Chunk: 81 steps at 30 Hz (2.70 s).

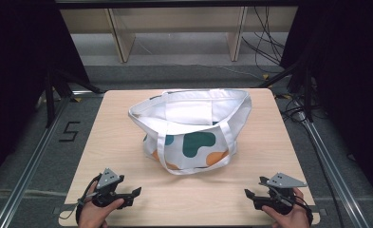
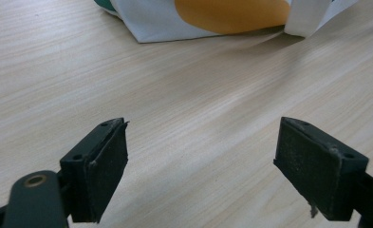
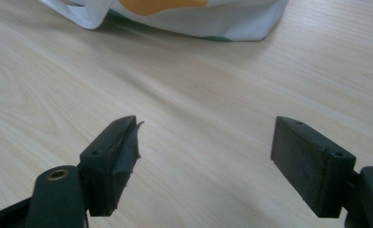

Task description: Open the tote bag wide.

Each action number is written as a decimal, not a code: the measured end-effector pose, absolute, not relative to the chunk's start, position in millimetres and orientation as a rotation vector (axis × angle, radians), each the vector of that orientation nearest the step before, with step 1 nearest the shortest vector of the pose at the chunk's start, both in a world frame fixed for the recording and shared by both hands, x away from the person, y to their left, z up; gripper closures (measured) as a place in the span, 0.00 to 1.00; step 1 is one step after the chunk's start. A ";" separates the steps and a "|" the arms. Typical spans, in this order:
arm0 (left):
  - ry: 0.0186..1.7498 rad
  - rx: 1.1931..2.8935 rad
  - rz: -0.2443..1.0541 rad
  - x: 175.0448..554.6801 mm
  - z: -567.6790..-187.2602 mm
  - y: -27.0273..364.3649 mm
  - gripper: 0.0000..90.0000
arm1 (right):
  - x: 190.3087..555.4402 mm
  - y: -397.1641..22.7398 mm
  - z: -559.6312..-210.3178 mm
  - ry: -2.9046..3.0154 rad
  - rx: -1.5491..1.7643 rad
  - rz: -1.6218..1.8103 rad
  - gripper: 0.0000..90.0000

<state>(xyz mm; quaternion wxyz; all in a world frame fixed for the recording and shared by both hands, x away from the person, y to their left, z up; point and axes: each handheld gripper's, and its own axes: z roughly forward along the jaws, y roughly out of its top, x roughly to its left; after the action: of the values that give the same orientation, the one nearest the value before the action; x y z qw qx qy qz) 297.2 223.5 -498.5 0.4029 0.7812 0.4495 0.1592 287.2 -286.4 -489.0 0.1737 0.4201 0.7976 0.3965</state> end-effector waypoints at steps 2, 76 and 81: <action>1.129 1.972 0.407 298.0 -498.7 223.9 0.19 | 287.0 -286.4 -489.2 2.257 1.200 1.121 0.28; 0.916 1.945 0.442 414.5 -318.8 183.6 0.99 | 416.5 -236.2 -288.5 2.197 0.870 1.258 1.00; 0.942 1.942 0.452 434.7 -319.7 176.8 0.98 | 435.4 -228.6 -286.5 2.216 0.905 1.166 1.00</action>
<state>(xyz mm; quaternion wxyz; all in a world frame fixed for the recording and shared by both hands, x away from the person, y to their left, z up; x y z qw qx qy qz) 434.7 176.8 -319.7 0.4515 0.7858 0.3812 0.1828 435.4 -228.6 -286.5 0.2374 0.3301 0.8085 0.4254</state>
